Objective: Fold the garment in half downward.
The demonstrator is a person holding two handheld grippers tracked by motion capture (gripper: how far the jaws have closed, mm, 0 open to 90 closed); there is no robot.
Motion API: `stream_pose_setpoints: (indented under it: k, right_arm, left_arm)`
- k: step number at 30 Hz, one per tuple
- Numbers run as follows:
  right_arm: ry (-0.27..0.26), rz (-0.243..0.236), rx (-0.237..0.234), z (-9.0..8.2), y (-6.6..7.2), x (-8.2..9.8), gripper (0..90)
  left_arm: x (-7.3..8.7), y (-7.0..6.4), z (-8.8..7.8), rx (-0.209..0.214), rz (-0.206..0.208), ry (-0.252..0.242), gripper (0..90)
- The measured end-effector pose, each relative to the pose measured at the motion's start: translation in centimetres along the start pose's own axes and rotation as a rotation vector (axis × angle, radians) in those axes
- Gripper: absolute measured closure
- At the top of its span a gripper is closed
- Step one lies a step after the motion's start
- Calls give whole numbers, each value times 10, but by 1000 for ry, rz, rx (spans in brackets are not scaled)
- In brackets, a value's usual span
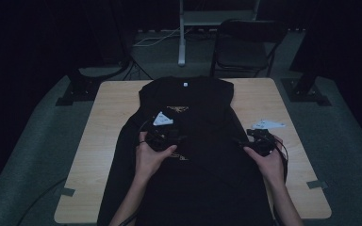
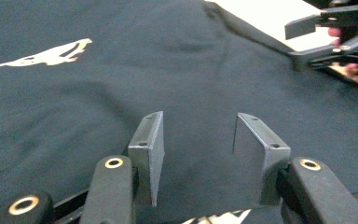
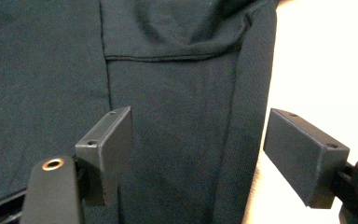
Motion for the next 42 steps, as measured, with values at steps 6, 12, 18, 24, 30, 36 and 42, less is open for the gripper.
stream_pose_setpoints:
  k: [6, 12, 18, 24, 30, 36, 42]
  right_arm:
    - [10, -7, -2, 1, 1, 0, 231]
    - [15, -13, -8, 2, 2, 0, 231]
    - [32, -29, -16, 4, 5, 0, 231]
    - [51, -34, -29, 5, 6, 1, 231]
    - [65, -42, -35, 6, 7, 1, 231]
    - [72, -49, -34, 7, 8, 1, 231]
    - [76, -52, -35, 7, 9, 1, 230]
  left_arm:
    - [5, 24, -12, -48, -19, -18, 512]
    - [12, 49, -19, -119, -37, -38, 464]
    - [12, 70, -18, -148, -65, -35, 415]
    - [12, 93, -22, -154, -103, -59, 375]
    - [13, 133, -21, -188, -181, -89, 327]
    - [16, 158, -13, -210, -230, -73, 326]
    - [17, 172, -5, -244, -239, -59, 327]
Point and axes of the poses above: each handheld gripper's, and its own axes: z roughly forward along the jaws, x roughly out of its underside, y roughly to its left, the point moved 4 cm from there along z, roughly forward along the jaws, and after that the axes turned 4 degrees about y, right-handed, at the moved point
